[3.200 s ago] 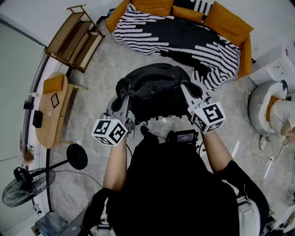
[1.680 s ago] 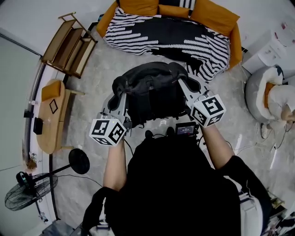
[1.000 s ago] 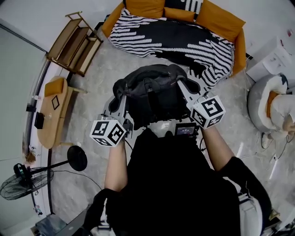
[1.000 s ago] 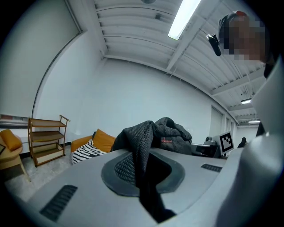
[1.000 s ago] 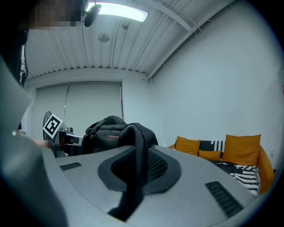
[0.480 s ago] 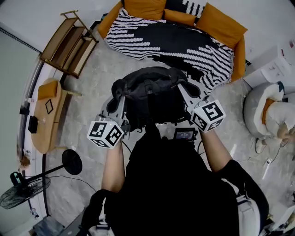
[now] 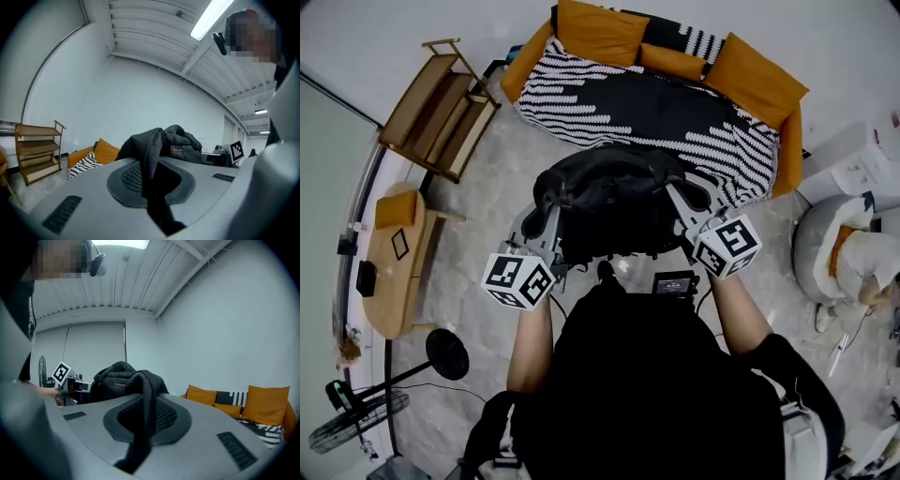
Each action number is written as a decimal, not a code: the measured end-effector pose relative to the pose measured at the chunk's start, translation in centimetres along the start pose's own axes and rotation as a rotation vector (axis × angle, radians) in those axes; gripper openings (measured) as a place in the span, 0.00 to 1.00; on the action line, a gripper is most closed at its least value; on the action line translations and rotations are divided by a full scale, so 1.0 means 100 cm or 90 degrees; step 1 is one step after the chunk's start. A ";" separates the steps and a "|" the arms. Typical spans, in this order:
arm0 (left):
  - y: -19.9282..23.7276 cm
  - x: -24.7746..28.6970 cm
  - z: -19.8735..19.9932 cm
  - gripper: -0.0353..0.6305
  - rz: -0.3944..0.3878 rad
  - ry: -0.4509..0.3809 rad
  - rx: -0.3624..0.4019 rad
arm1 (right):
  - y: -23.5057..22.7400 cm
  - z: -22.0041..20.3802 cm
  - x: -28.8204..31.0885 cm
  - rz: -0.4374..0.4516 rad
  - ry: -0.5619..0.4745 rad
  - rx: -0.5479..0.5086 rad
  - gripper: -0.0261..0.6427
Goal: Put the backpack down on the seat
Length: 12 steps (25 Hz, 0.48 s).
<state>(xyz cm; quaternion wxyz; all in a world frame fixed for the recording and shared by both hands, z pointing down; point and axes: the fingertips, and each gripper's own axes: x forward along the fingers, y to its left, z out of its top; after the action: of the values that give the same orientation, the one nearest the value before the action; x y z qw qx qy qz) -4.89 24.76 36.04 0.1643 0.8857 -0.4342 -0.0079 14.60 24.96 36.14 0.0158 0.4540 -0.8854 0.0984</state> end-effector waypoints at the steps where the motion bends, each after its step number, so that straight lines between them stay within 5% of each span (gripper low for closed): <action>1: 0.006 0.005 0.004 0.10 -0.004 0.000 0.001 | -0.003 0.003 0.008 -0.003 -0.002 0.001 0.11; 12: 0.064 0.055 0.031 0.10 -0.026 -0.003 0.006 | -0.031 0.017 0.078 -0.024 -0.012 0.008 0.11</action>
<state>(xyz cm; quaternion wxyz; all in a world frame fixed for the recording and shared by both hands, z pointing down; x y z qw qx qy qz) -6.91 16.00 35.69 0.1588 0.8950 -0.4167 -0.0117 12.61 16.62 35.91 0.0061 0.4720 -0.8759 0.0996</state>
